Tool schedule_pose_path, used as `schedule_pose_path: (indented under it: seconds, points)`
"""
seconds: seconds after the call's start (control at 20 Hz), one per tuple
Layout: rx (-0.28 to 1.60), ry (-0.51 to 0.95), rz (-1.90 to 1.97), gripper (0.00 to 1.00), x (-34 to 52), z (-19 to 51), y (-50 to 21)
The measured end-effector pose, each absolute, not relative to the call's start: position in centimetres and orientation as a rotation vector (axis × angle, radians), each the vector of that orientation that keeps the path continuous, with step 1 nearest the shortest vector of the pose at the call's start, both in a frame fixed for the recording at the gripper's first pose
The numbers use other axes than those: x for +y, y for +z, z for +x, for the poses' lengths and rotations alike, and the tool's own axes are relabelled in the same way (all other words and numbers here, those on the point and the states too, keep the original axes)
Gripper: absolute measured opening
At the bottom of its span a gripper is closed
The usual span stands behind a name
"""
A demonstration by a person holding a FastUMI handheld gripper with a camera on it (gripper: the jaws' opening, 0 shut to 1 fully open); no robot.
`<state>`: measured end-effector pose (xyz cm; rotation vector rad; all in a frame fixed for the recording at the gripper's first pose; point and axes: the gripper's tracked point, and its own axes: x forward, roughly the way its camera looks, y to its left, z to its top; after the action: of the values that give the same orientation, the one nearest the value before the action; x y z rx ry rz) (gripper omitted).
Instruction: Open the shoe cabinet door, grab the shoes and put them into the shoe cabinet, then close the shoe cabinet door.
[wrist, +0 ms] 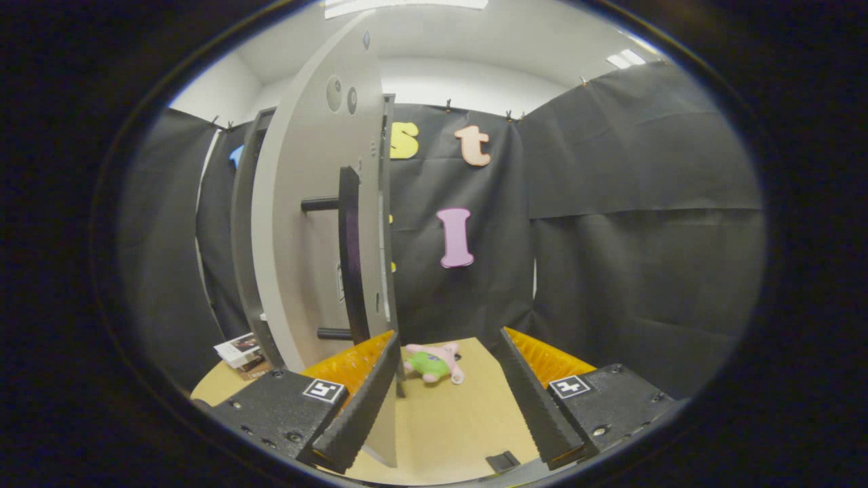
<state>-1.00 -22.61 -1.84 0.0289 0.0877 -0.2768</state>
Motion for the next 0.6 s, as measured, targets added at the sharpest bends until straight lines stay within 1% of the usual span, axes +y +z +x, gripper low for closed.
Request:
schedule_pose_path:
  seconds: [0.3, 0.45, 0.6]
  points:
    - [0.04, -0.225, 0.032, 0.95, -16.4, -0.2, -2.3]
    - [0.048, -0.185, 0.036, 0.95, -12.8, 0.9, -2.7]
    - [0.068, -0.1, 0.027, 0.95, -8.0, 3.3, -3.3]
